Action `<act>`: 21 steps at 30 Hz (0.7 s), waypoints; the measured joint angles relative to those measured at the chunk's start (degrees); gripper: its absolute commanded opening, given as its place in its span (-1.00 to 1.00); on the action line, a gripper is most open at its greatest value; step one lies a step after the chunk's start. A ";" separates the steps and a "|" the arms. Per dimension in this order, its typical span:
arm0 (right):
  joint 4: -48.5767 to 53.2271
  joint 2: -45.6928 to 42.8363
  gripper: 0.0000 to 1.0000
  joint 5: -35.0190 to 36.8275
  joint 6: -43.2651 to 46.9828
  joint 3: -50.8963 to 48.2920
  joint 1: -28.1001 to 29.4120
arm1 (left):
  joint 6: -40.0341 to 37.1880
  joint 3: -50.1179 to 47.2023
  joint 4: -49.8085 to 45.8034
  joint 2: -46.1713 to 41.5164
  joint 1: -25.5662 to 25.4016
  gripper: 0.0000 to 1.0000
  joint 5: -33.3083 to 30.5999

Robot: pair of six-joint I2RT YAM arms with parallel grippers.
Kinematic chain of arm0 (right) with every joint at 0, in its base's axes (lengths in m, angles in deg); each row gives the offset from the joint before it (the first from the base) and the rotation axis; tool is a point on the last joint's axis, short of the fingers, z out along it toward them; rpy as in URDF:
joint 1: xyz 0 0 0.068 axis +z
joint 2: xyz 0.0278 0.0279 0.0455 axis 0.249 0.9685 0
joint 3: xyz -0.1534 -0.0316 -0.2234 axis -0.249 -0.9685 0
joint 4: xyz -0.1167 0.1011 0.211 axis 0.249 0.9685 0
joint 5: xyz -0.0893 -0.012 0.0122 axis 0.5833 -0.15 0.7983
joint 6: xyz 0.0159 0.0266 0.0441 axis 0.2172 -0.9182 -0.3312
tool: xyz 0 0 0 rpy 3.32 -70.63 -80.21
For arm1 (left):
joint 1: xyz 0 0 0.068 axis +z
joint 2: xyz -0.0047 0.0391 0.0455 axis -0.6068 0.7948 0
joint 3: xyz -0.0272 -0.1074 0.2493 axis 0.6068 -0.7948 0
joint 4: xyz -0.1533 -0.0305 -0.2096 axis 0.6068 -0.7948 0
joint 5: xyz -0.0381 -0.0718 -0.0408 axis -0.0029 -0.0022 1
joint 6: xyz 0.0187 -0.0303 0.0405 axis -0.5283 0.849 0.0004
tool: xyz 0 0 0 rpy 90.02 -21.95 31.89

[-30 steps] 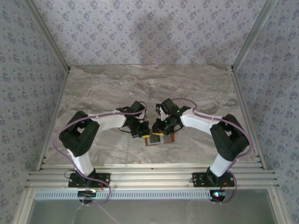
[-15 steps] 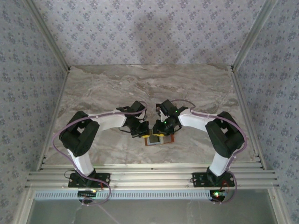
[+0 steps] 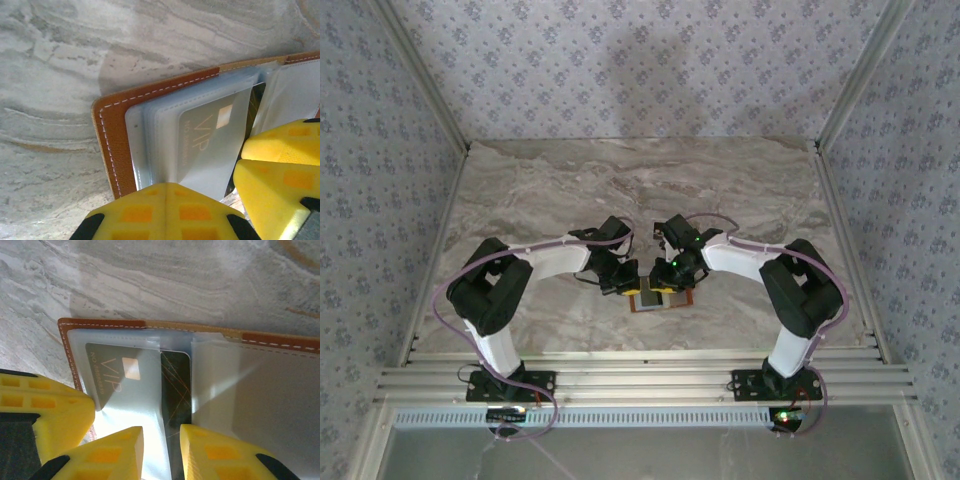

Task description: Take the credit cards out of the card holder

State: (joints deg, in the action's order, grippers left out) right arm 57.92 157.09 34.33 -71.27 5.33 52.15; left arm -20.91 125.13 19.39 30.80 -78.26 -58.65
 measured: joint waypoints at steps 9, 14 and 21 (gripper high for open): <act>0.83 -2.05 -0.44 0.39 -0.04 -0.11 -0.72 | -0.98 0.76 -1.97 0.00 0.00 -0.93 -1.68; -0.39 -2.16 -0.45 -1.18 -0.13 -1.31 -1.75 | -1.51 1.18 -2.95 0.13 0.02 -0.93 -2.38; -3.21 -1.79 -0.49 -4.50 -0.33 -2.89 -2.25 | -1.92 1.22 -3.06 0.13 0.00 -0.93 -2.58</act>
State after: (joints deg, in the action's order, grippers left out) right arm 54.71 155.30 29.83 -71.60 2.45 49.90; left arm -22.83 126.35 16.33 30.93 -78.26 -61.22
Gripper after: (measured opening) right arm 0.261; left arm 0.059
